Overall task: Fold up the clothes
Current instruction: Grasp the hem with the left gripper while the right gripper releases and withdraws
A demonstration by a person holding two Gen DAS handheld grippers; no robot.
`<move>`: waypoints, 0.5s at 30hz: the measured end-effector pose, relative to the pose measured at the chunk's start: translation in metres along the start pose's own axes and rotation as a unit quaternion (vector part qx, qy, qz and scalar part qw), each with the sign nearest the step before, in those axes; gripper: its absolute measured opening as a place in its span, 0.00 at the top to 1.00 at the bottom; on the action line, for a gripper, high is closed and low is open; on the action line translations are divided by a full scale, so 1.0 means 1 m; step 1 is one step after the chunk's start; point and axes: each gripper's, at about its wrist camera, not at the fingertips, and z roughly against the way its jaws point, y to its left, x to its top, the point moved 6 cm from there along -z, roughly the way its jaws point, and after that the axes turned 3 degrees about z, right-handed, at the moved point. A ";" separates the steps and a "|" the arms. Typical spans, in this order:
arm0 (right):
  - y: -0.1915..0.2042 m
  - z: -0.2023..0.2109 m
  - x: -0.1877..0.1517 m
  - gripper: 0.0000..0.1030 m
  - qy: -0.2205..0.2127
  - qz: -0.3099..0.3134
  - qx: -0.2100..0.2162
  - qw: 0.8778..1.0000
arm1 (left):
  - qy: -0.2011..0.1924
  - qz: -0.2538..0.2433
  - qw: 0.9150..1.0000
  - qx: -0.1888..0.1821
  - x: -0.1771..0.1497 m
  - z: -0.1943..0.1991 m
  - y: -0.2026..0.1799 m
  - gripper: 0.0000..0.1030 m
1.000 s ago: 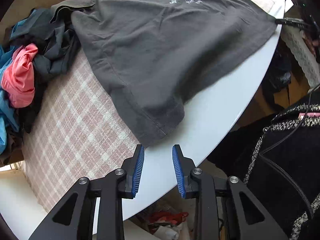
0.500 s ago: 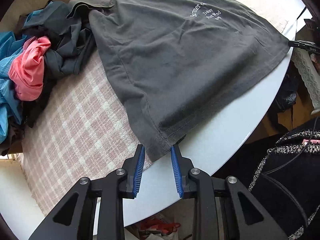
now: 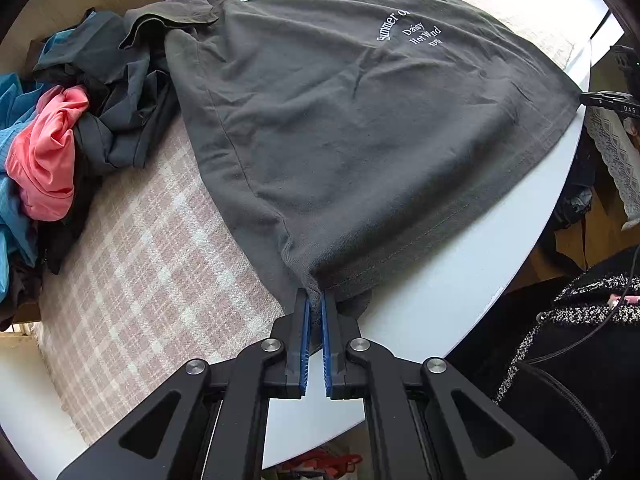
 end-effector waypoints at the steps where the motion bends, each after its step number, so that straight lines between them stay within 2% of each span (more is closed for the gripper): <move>1: 0.000 0.001 -0.001 0.85 0.001 0.000 0.001 1.000 | -0.005 0.014 1.000 -0.010 0.001 0.003 0.003 0.96; 4: 0.002 0.004 -0.002 0.76 -0.004 0.006 -0.001 1.000 | -0.022 0.056 0.997 -0.040 0.006 0.013 0.014 0.96; 7: 0.009 0.008 -0.003 0.71 -0.015 0.018 0.004 1.000 | -0.074 0.123 0.984 -0.109 0.009 0.046 0.030 0.96; 8: 0.012 0.009 -0.004 0.70 -0.019 0.023 0.006 1.000 | -0.085 0.139 0.980 -0.114 0.015 0.054 0.037 0.96; 10: 0.018 0.007 -0.008 0.68 -0.019 0.037 0.005 0.999 | -0.093 0.150 0.978 -0.108 0.021 0.063 0.050 0.96; 13: 0.026 0.002 -0.016 0.68 -0.015 0.062 -0.004 0.998 | -0.098 0.162 0.977 -0.100 0.029 0.053 0.042 0.96; 15: 0.029 0.001 -0.017 0.68 -0.015 0.076 -0.011 0.997 | -0.104 0.177 0.974 -0.099 0.019 0.065 0.058 0.96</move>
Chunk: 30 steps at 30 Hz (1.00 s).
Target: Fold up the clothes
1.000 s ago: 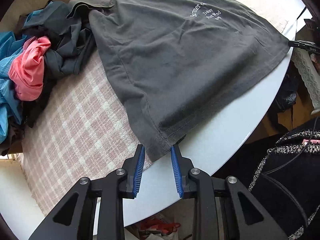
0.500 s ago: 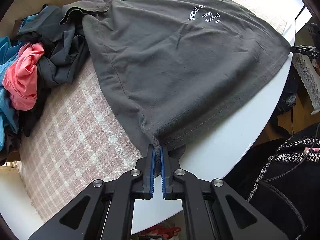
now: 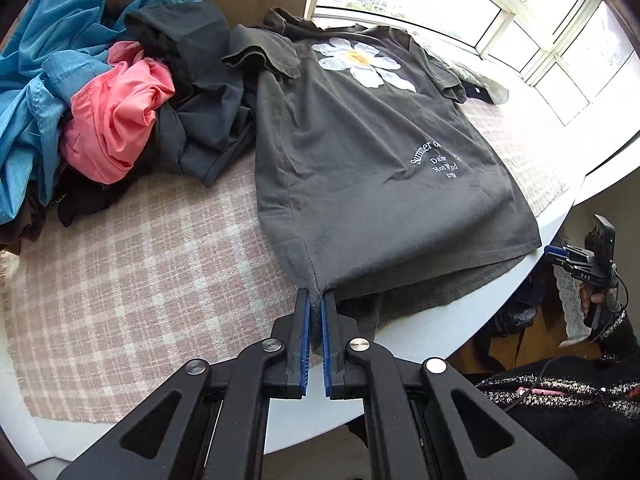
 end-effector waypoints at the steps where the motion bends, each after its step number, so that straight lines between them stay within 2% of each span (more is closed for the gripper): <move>1: 0.000 0.000 0.000 0.68 -0.002 0.005 -0.007 1.000 | 0.000 0.005 1.000 -0.006 -0.002 -0.003 0.002 0.96; 4: -0.002 -0.002 0.001 0.68 -0.006 0.020 -0.028 0.999 | 0.004 0.014 1.000 0.002 -0.002 -0.014 0.005 0.96; 10: -0.009 -0.012 0.011 0.68 0.001 0.053 -0.054 0.997 | 0.002 0.022 1.000 0.006 -0.002 0.004 0.025 0.96; 19: -0.003 -0.018 0.022 0.69 -0.003 0.090 -0.039 0.995 | 0.007 0.031 0.999 0.015 -0.002 0.008 0.045 0.96; 20: -0.002 -0.018 0.022 0.71 -0.003 0.095 -0.039 0.995 | 0.006 0.035 0.999 0.014 -0.001 0.008 0.047 0.96; 21: -0.002 -0.017 0.023 0.87 -0.003 0.098 -0.041 0.994 | 0.006 0.036 0.999 0.014 -0.001 0.009 0.049 0.96; 22: -0.003 -0.016 0.024 0.96 -0.003 0.100 -0.044 0.994 | 0.006 0.037 0.999 0.014 -0.001 0.009 0.050 0.96; 25: -0.003 -0.005 0.029 0.96 -0.001 0.107 -0.049 0.993 | 0.010 0.031 0.999 0.016 -0.001 0.009 0.051 0.96; 30: 0.002 0.062 0.054 0.96 -0.016 0.154 -0.087 0.984 | 0.006 0.025 1.000 0.004 -0.002 0.020 0.038 0.96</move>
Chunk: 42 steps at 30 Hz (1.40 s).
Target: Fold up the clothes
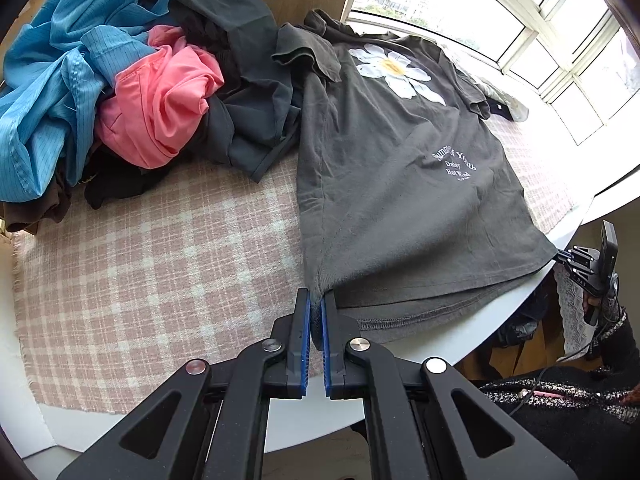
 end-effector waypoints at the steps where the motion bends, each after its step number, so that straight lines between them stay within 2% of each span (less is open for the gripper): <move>1: -0.007 0.015 0.004 0.96 0.000 0.006 -0.013 1.000 | -0.002 0.000 1.000 -0.005 -0.003 0.004 -0.005 0.96; 5: -0.036 0.022 -0.002 0.96 0.022 -0.018 -0.056 0.998 | 0.024 -0.012 0.999 -0.043 -0.029 -0.001 -0.041 0.96; 8: -0.040 -0.011 -0.017 0.96 0.064 -0.022 -0.060 0.996 | 0.063 -0.018 0.996 -0.061 -0.061 -0.042 -0.058 0.96; 11: -0.045 -0.029 -0.027 0.96 0.090 -0.029 -0.049 0.994 | 0.092 0.007 0.993 -0.077 -0.078 -0.072 -0.055 0.94; 14: -0.056 -0.029 -0.026 0.96 0.085 -0.062 -0.036 0.994 | 0.095 0.010 0.994 -0.052 -0.085 -0.067 -0.043 0.94; 16: -0.058 -0.027 -0.026 0.96 0.076 -0.083 -0.025 0.993 | 0.085 0.004 0.996 -0.023 -0.084 -0.057 -0.035 0.94; 18: -0.057 -0.029 -0.027 0.96 0.076 -0.092 -0.020 0.993 | 0.074 -0.006 0.997 -0.014 -0.082 -0.049 -0.040 0.94; 21: -0.055 -0.033 -0.030 0.96 0.079 -0.096 -0.015 0.992 | 0.066 -0.066 0.995 -0.017 -0.080 -0.047 -0.072 0.92; 23: -0.053 -0.035 -0.032 0.96 0.081 -0.096 -0.013 0.992 | 0.069 -0.121 0.990 -0.011 -0.082 -0.053 -0.093 0.84; 26: -0.050 -0.037 -0.034 0.96 0.084 -0.096 -0.006 0.992 | 0.095 -0.150 0.984 0.026 -0.091 -0.070 -0.095 0.84; 28: -0.049 -0.035 -0.034 0.96 0.084 -0.099 -0.001 0.992 | 0.101 -0.154 0.982 0.051 -0.094 -0.075 -0.084 0.84; 31: -0.051 -0.034 -0.034 0.96 0.083 -0.105 0.006 0.991 | 0.087 -0.173 0.977 0.085 -0.093 -0.070 -0.081 0.85; 33: -0.052 -0.033 -0.033 0.96 0.082 -0.106 0.008 0.991 | 0.075 -0.190 0.975 0.090 -0.093 -0.068 -0.087 0.84; 36: -0.051 -0.033 -0.031 0.96 0.080 -0.104 0.009 0.991 | 0.065 -0.203 0.973 0.093 -0.092 -0.069 -0.094 0.75; 39: -0.051 -0.033 -0.030 0.96 0.077 -0.104 0.011 0.992 | 0.057 -0.193 0.974 0.103 -0.086 -0.072 -0.091 0.75; 42: -0.052 -0.034 -0.031 0.96 0.075 -0.107 0.011 0.991 | 0.043 -0.193 0.972 0.126 -0.078 -0.072 -0.085 0.75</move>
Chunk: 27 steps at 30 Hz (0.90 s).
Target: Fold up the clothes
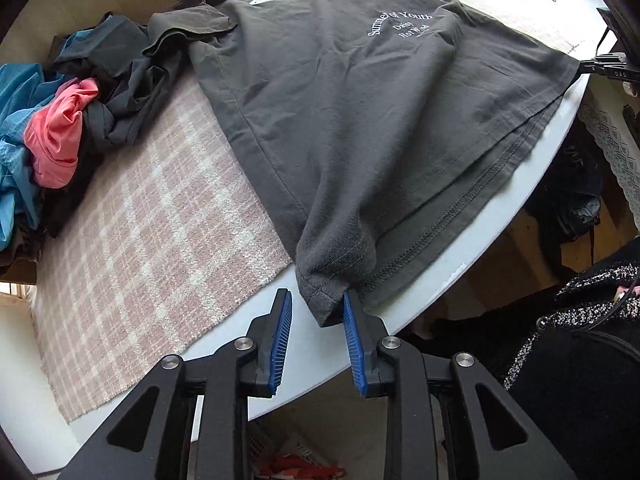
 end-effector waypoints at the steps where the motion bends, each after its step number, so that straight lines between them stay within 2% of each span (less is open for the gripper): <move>1: 0.000 0.000 0.000 0.96 -0.001 -0.001 0.001 1.000 | -0.002 0.003 1.000 0.000 0.002 0.000 0.002 0.75; 3: 0.000 0.002 0.000 0.96 -0.005 -0.004 0.003 1.000 | -0.007 0.008 1.000 0.001 0.005 0.001 0.007 0.76; 4: 0.000 0.003 0.001 0.96 -0.008 -0.005 0.005 1.000 | -0.011 0.013 1.000 -0.003 0.008 0.002 0.005 0.80; 5: -0.001 0.004 0.001 0.96 -0.010 -0.008 0.007 1.000 | -0.016 0.018 1.000 -0.007 0.010 0.003 0.004 0.90; 8: -0.004 0.011 0.003 0.96 -0.020 -0.017 0.014 1.000 | -0.023 0.018 0.999 -0.035 0.011 0.011 -0.002 0.98; 14: -0.015 0.030 0.009 0.96 -0.051 -0.066 0.046 0.995 | -0.020 0.027 0.998 -0.050 0.003 0.018 -0.007 0.98; 17: -0.022 0.044 0.002 0.96 -0.075 -0.116 0.091 0.986 | -0.031 0.040 0.998 -0.049 0.001 0.031 -0.005 0.98; 20: -0.030 0.016 -0.016 0.96 -0.033 -0.143 0.086 0.985 | -0.050 0.061 0.993 -0.090 -0.010 0.046 -0.009 0.99; 23: -0.033 0.002 -0.017 0.96 -0.019 -0.152 0.089 0.984 | -0.002 0.075 0.994 -0.080 -0.025 0.007 -0.003 0.99; 25: -0.034 -0.001 -0.014 0.96 -0.018 -0.153 0.091 0.984 | 0.006 0.096 0.992 -0.083 -0.025 -0.010 0.005 0.99; 27: -0.033 0.003 -0.008 0.96 -0.017 -0.129 0.076 0.989 | -0.003 0.105 0.992 -0.077 -0.019 -0.006 0.012 0.99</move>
